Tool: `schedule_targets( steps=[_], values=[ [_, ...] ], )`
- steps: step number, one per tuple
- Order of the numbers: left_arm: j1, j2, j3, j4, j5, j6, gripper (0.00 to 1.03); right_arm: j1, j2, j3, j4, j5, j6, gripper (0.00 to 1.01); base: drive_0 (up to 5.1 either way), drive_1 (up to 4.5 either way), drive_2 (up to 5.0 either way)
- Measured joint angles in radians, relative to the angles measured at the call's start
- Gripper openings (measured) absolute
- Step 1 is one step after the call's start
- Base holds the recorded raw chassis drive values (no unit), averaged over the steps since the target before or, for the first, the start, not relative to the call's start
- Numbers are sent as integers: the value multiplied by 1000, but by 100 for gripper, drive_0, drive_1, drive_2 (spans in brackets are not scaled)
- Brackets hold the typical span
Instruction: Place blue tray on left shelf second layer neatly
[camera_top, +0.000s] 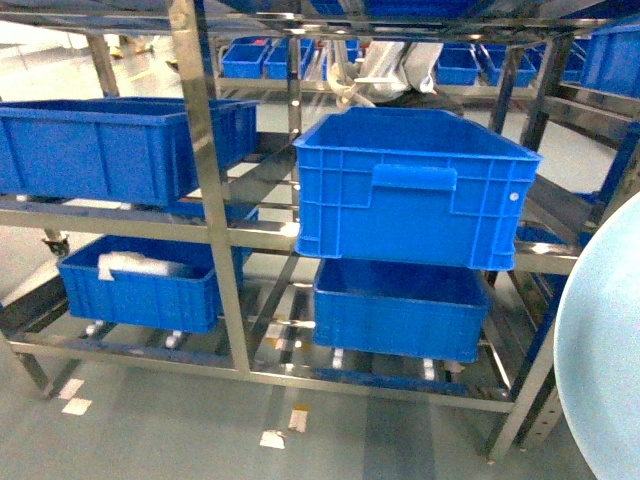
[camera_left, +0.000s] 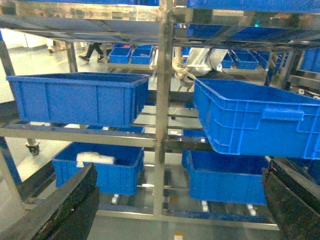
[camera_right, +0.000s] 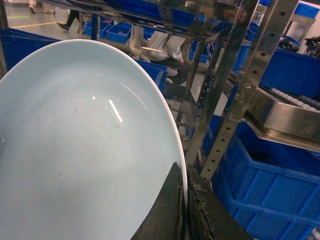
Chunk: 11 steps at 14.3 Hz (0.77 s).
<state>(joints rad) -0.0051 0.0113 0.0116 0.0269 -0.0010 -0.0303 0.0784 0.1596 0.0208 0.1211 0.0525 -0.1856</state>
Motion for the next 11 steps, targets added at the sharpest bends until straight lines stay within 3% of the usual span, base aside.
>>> schedule_targets(
  steps=[11],
  values=[
    [-1,0,0,1,-1,0,98,0,-5,0,1,1,0,2,-192,-192,-192]
  ],
)
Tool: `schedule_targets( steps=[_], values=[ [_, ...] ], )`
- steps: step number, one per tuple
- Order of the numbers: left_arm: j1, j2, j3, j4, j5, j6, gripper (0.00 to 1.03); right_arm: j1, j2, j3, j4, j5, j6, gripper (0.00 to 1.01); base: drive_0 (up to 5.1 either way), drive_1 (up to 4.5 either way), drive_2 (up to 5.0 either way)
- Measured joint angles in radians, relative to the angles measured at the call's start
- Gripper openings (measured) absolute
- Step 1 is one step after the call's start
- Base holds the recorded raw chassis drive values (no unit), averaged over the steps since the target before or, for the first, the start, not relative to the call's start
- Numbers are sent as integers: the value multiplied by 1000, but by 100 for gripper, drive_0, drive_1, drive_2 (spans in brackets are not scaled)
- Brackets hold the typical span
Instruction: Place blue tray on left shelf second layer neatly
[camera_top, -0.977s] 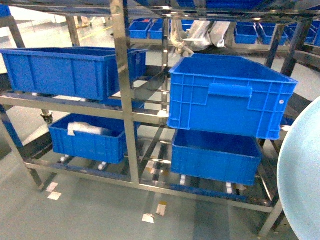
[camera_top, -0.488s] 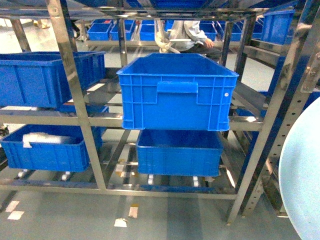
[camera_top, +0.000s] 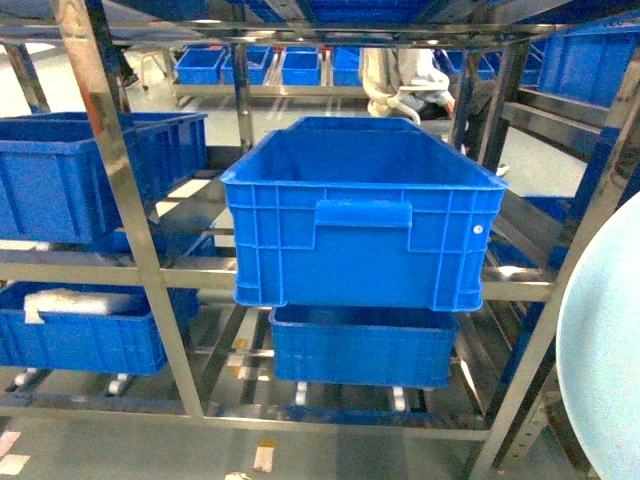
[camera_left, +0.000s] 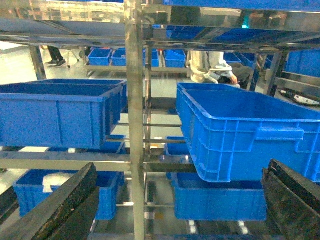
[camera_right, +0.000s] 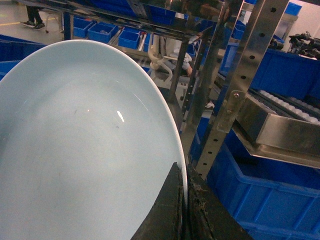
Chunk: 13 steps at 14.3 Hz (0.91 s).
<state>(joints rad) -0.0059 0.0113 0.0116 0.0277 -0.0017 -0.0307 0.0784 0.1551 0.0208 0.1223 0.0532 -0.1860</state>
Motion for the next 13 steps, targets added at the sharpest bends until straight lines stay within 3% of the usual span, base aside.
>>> schedule_targets(
  steps=[13],
  values=[
    [0,0,0,5,1,0,98,0,2,0,3,-1,0,2,-192,-192,-192]
  ],
)
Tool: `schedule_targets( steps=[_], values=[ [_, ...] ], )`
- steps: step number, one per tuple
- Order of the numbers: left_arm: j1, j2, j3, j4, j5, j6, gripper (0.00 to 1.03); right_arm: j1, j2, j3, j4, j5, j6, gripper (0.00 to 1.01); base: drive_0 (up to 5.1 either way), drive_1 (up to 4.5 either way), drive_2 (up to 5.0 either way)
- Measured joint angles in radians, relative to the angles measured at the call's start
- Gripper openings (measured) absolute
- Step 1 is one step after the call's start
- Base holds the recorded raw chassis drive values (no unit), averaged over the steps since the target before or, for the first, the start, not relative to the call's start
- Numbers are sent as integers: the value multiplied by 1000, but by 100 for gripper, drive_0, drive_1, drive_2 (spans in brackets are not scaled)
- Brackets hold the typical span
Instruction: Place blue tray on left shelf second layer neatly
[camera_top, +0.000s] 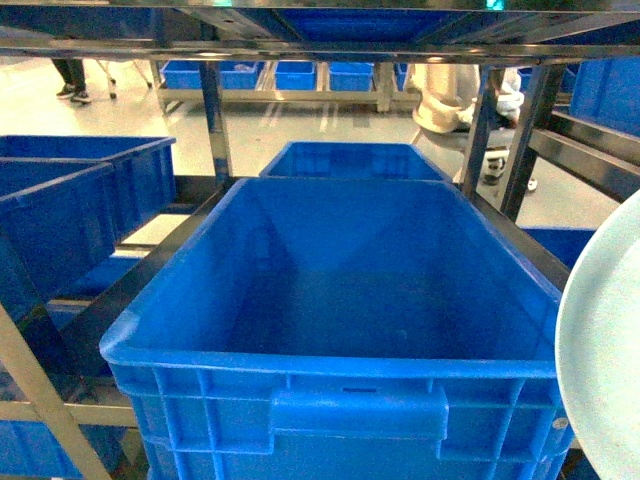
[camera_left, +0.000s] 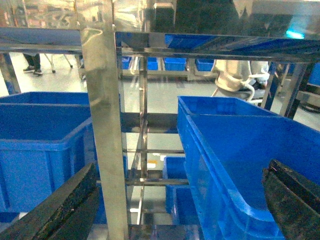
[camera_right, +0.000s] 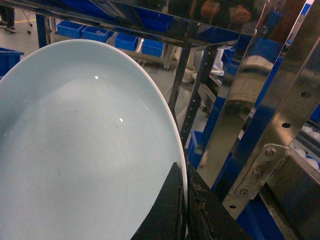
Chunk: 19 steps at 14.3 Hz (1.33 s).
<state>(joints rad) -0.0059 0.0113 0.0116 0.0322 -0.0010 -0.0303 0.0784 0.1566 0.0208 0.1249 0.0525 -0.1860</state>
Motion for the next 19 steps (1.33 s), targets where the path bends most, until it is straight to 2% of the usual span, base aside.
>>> schedule_targets(
  steps=[3,19],
  values=[
    [0,0,0,-5,0,0,98,0,-1,0,-3,0,0,2,-192,-192,-192],
    [0,0,0,-5,0,0,98,0,-1,0,-4,0,0,2,0,0,0]
  ],
)
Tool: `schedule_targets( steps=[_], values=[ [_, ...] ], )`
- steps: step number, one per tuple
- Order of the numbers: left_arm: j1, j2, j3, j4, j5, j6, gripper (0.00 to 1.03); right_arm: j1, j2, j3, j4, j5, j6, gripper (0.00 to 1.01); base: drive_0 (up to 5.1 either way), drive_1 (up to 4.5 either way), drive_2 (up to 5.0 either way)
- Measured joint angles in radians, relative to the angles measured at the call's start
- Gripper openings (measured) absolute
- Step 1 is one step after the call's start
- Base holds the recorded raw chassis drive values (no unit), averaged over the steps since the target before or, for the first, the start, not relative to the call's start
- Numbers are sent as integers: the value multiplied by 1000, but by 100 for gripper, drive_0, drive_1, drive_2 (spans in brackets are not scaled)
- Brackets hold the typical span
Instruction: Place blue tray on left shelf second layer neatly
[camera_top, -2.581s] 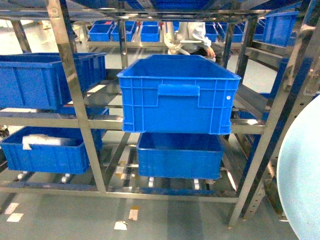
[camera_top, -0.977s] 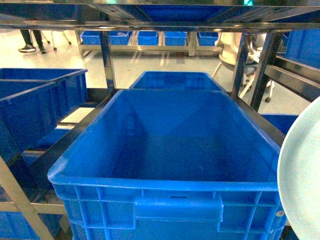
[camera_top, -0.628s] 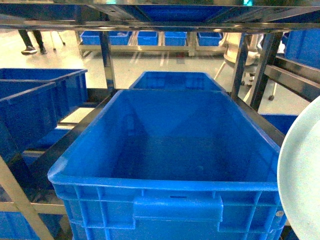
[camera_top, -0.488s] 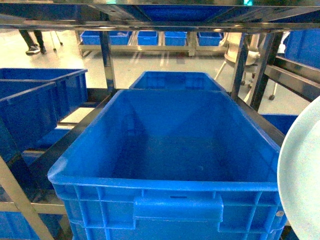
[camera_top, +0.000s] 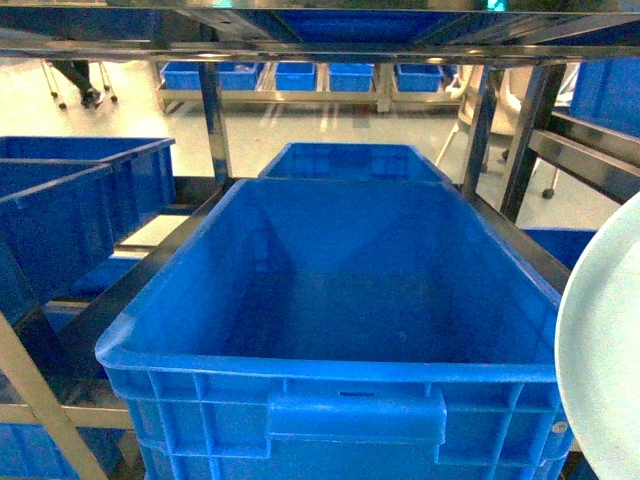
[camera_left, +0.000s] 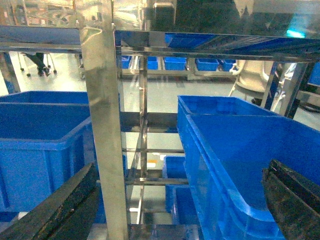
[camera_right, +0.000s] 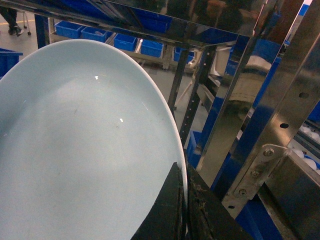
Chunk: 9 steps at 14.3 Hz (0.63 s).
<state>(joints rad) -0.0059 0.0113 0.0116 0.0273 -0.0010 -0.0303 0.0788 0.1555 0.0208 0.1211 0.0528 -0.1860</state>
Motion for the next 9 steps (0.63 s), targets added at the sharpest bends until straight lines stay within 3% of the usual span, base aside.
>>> schedule_targets(
  steps=[9],
  values=[
    [0,0,0,0,0,0,98,0,0,0,0,0,0,2,0,0,0]
  ],
)
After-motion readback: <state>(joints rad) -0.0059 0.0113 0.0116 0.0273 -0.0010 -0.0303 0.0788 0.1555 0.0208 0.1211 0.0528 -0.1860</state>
